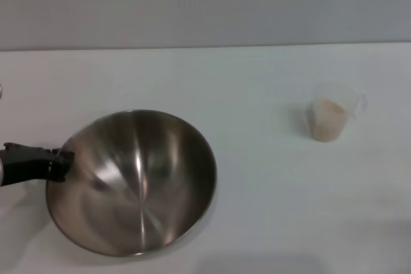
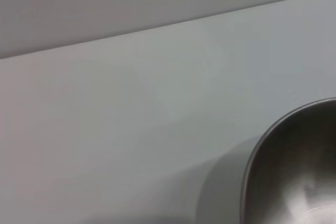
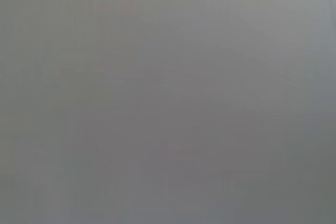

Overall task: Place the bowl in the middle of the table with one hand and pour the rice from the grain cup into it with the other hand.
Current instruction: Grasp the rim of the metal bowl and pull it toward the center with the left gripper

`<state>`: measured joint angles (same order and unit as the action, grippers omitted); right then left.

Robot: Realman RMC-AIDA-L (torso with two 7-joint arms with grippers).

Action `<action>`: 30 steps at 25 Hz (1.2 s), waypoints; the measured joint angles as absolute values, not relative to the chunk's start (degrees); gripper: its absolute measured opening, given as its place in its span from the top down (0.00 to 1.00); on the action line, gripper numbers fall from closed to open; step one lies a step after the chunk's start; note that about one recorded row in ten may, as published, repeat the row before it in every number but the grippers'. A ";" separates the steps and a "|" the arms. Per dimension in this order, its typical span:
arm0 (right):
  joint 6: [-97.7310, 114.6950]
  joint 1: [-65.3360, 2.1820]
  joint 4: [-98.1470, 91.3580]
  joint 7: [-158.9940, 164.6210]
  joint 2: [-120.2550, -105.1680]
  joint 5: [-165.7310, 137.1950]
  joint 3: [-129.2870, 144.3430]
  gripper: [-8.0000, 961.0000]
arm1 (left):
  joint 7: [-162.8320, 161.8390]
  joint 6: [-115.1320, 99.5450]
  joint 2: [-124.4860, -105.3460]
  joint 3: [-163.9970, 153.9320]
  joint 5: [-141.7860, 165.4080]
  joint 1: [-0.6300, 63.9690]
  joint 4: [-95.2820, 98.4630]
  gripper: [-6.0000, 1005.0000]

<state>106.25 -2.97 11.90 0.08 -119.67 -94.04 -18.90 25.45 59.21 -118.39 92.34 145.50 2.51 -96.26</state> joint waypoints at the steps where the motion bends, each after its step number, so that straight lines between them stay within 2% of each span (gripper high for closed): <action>1: 106.25 -2.97 11.88 0.07 -119.66 -94.04 -18.90 0.14 | 25.45 59.21 -118.39 92.34 145.50 2.51 -96.26 0.67; 4: 106.25 -2.99 11.85 0.05 -119.64 -94.04 -18.90 0.14 | 25.44 59.53 -118.37 92.46 145.15 2.95 -95.85 0.86; 8: 106.25 -2.99 11.86 0.05 -119.62 -94.04 -18.90 0.14 | 25.35 61.56 -118.37 93.97 144.54 4.81 -94.37 0.93; 30: 106.37 -3.00 12.04 0.50 -119.62 -94.08 -18.20 0.14 | 29.32 66.83 -118.09 105.23 129.31 9.88 -88.18 0.96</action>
